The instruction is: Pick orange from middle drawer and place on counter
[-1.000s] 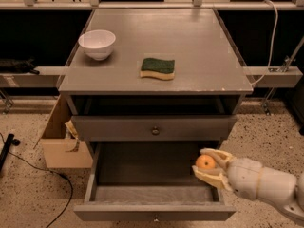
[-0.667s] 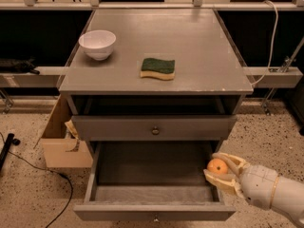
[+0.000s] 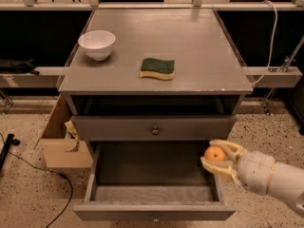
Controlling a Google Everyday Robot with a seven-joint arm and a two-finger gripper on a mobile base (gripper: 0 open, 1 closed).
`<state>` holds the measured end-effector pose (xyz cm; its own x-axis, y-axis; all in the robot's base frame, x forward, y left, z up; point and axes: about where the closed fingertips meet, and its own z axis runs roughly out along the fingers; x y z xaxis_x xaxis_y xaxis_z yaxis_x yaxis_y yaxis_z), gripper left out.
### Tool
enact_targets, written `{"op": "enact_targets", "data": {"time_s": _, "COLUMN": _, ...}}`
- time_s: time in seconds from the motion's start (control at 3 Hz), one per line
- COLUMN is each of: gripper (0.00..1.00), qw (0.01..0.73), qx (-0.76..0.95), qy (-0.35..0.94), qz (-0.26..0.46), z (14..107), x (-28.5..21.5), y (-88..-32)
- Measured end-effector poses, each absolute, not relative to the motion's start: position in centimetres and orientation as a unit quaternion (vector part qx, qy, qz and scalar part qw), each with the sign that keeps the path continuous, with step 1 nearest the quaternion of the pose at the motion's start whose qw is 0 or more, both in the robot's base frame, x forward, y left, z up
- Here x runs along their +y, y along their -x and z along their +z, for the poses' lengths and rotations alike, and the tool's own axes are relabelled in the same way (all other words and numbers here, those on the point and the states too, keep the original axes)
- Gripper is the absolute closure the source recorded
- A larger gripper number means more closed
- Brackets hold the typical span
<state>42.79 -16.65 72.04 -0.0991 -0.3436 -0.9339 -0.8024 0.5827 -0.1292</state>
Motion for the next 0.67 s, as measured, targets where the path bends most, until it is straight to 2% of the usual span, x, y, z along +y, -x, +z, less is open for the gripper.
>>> {"op": "enact_targets", "data": {"time_s": 0.67, "gripper": 1.00, "qw": 0.568, "qx": 0.681, "qy": 0.427, "qz": 0.175, "z": 80.3, "x": -17.2, "y": -47.5}}
